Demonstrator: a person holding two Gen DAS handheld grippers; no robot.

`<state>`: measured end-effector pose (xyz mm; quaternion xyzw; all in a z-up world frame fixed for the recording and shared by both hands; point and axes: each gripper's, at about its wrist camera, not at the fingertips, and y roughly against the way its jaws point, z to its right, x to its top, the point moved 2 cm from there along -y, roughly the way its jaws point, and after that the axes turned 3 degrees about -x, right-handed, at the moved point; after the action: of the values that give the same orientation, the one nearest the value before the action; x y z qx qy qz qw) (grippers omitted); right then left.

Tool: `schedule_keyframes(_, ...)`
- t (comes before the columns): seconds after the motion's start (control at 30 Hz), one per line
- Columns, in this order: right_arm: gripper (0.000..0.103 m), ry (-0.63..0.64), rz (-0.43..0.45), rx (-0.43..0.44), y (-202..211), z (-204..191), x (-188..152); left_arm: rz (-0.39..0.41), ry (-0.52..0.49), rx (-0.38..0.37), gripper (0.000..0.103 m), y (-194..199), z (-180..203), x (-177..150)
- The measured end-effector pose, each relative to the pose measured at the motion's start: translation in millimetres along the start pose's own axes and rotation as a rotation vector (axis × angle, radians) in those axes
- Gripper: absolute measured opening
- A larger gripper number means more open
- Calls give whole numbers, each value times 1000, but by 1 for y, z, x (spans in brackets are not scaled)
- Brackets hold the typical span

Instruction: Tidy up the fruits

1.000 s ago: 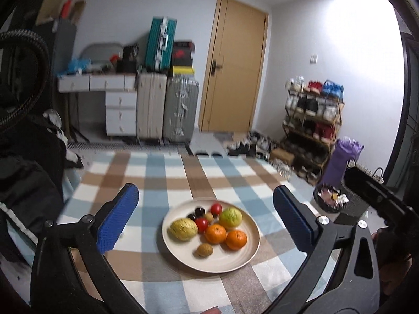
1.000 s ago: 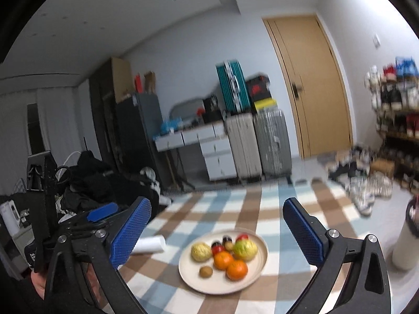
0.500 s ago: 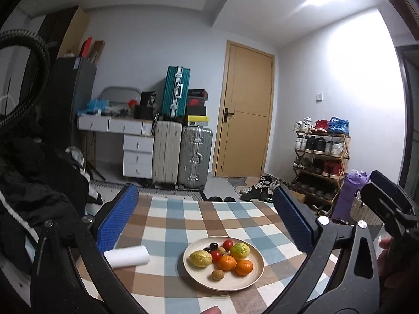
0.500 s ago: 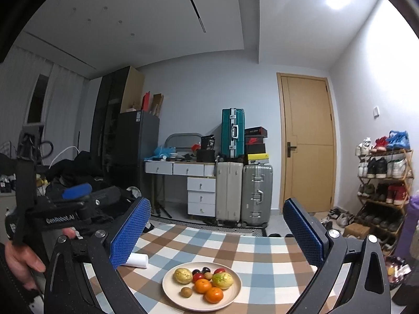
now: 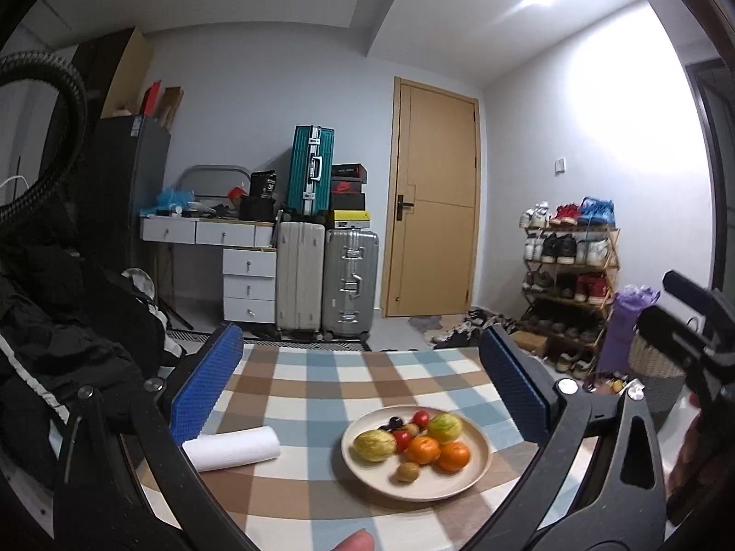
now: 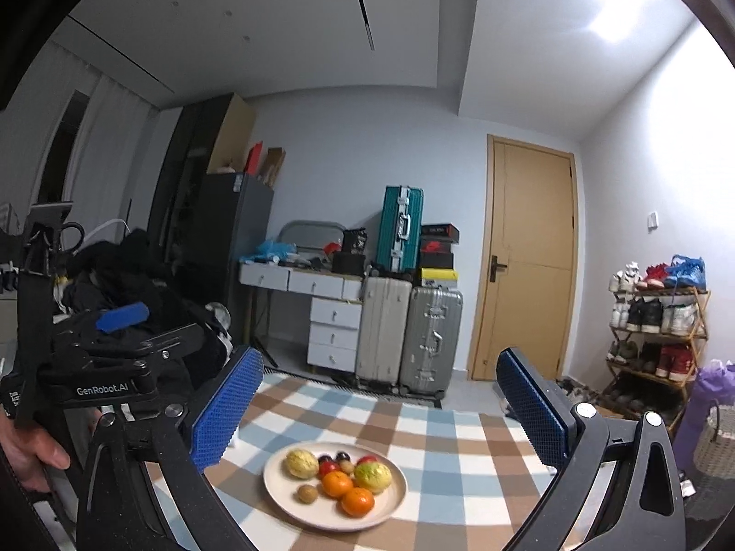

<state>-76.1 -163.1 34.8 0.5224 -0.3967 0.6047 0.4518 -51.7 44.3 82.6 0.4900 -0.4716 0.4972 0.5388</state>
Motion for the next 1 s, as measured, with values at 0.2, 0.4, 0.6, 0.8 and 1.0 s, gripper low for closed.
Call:
schedule_keyframes(0.2, 103, -47, -73, -22, -16, 11, -32, -64, 1, 8, 103, -28, -11, -43)
schedule_keyframes(0.4, 103, -63, -124, -25, -34, 15, -67, -133, 17, 36, 103, -55, -23, -83)
schedule_keyframes(0.6, 103, -107, -154, -24, -52, 23, -100, -191, 7, 44, 103, -78, -27, -115)
schedule_keyframes(0.8, 103, -125, -228, -13, -70, 27, -124, -238, 16, 55, 103, -99, -32, -131)
schedule_keyframes(1.0, 103, -124, -359, -17, -95, 26, -141, -268, -8, 55, 103, -111, -27, -138)
